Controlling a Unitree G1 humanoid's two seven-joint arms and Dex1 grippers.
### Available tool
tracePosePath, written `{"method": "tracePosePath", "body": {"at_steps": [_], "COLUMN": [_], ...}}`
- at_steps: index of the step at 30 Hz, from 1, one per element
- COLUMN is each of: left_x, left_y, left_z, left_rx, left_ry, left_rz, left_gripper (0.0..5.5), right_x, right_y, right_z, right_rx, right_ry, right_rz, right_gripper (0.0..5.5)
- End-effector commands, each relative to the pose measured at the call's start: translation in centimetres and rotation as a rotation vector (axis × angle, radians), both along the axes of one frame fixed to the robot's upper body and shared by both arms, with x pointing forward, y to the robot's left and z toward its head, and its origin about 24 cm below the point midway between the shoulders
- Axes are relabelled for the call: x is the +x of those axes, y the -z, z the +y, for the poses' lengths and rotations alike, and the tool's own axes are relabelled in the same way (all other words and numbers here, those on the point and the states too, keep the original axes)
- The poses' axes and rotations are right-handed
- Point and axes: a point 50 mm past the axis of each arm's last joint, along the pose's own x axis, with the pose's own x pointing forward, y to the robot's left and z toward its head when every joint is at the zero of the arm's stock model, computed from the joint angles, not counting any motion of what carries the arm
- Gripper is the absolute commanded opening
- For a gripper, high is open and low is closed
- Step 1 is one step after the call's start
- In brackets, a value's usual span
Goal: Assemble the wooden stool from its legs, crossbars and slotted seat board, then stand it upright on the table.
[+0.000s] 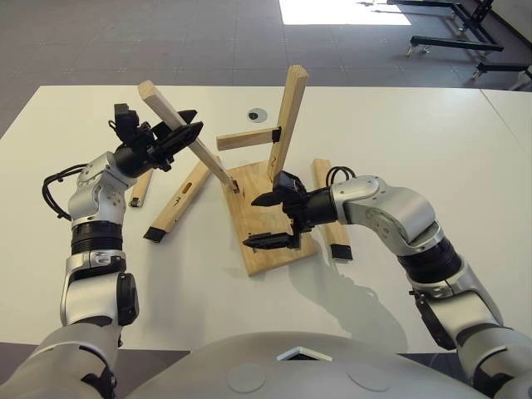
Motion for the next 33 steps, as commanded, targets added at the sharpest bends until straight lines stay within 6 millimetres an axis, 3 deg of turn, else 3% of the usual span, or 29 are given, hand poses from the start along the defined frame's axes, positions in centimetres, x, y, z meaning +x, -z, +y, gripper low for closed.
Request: {"method": "tracePosePath", "body": {"at_steps": [1, 9, 21, 33], "left_x": [0.4, 0.2, -0.6, -0.5], "left_y": [-0.7, -0.5, 1.9, 1.2], "left_z": [-0.6, -0.5, 0.4, 0.2], "left_rx": [0.034, 0.052, 0.022, -0.004], "left_ry": [0.019, 0.017, -0.039, -0.028], "left_rz": [-0.019, -0.008, 0.057, 0.039], "left_gripper": [2.02, 2.02, 2.02, 2.02], "right_x": [-0.1, -0.3, -0.3, -0.4], "right_y": [-0.2, -0.1, -0.3, -0.3], "right_z": [0.1, 0.0, 0.1, 0.1], "right_rx": [0.007, 0.012, 0.004, 0.003], "right_ry": [0.010, 0.021, -0.008, -0.016], "right_rz": [-0.005, -0.002, 0.008, 0.012], "right_gripper": [5.40, 5.40, 5.40, 5.40]}}
